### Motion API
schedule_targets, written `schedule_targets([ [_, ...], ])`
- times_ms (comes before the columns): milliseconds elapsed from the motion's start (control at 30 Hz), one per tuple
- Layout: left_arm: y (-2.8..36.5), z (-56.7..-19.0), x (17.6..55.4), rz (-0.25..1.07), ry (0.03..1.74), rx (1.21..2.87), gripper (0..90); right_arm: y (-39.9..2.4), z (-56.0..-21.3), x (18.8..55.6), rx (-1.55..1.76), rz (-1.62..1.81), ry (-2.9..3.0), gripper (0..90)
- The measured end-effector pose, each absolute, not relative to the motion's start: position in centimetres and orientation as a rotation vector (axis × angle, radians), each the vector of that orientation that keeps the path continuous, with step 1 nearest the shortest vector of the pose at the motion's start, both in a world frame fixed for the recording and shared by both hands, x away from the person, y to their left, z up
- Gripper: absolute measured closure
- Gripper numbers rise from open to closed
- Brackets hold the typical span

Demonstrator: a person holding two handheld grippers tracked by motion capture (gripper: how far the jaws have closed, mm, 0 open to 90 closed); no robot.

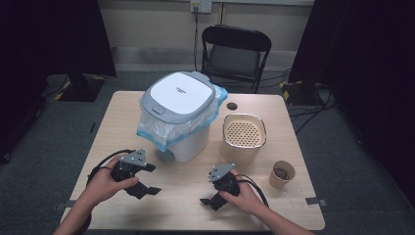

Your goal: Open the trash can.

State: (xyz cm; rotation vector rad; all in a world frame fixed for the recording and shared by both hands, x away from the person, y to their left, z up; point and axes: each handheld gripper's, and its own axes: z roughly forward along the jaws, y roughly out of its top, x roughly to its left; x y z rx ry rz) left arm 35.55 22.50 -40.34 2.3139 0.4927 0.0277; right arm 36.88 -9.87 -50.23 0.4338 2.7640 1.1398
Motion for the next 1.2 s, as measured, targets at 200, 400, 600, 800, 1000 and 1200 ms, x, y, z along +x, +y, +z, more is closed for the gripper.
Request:
schedule_targets([
  [200, 22.9, -39.2, 35.9, 0.035, 0.496, 2.324, 16.2, -9.9, -50.2, 36.9, 0.434, 1.139, 2.764, 0.0],
  [400, 23.2, -37.6, 36.3, 0.036, 0.508, 2.33, 16.3, -9.9, -50.2, 36.9, 0.435, 1.14, 2.764, 0.0],
  [600, 23.3, -36.1, 36.8, 0.051, 0.493, 2.334, 16.2, -9.9, -50.2, 36.9, 0.431, 1.142, 2.761, 0.0],
  [800, 23.4, -34.8, 37.3, 0.05, 0.502, 2.342, 16.2, -9.9, -50.2, 36.9, 0.431, 1.142, 2.761, 0.0],
  [1000, 23.7, -33.6, 37.8, 0.059, 0.514, 2.338, 16.3, -9.9, -50.2, 36.9, 0.434, 1.142, 2.761, 0.0],
  [1200, 23.8, -32.3, 38.1, 0.061, 0.517, 2.321, 16.2, -9.9, -50.2, 36.9, 0.434, 1.142, 2.761, 0.0],
])
